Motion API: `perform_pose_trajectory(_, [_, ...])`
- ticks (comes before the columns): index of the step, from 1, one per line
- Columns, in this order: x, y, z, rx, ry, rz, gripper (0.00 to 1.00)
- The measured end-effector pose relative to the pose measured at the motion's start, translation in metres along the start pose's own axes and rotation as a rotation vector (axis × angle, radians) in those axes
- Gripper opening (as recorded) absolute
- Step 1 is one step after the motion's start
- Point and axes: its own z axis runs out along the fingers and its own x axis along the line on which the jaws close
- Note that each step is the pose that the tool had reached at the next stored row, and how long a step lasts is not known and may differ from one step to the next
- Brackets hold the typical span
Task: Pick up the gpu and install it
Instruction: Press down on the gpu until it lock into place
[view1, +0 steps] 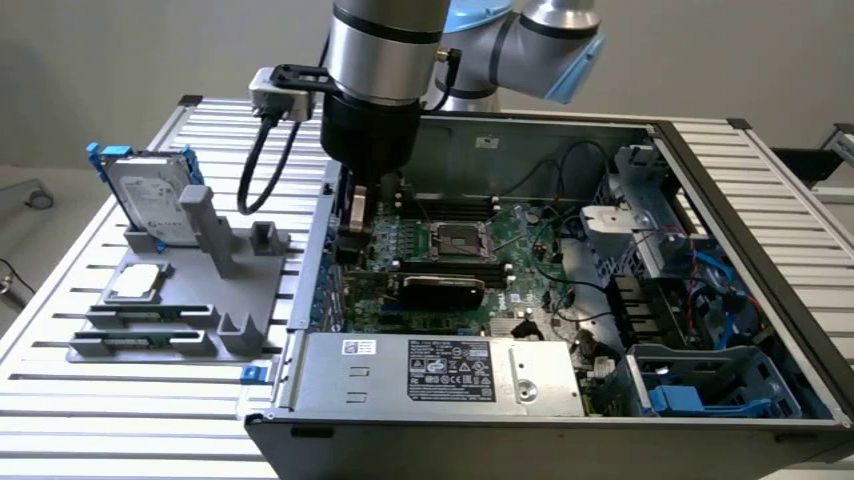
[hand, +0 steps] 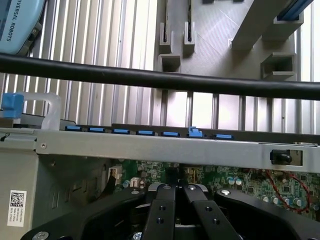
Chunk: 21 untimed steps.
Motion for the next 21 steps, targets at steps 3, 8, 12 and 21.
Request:
perform_pose_trajectory(3, [-0.0001, -0.0002, 0.0011, -0.0002, 0.0142, -0.003, 0.11])
perform_pose_trajectory(8, [-0.0006, -0.0010, 0.0050, 0.0003, 0.0284, -0.010, 0.11])
perform_pose_trajectory(12, [-0.0010, -0.0013, 0.0060, 0.0003, 0.0295, -0.010, 0.11])
perform_pose_trajectory(21, [-0.0029, -0.0018, 0.0062, 0.0002, 0.0294, -0.010, 0.11])
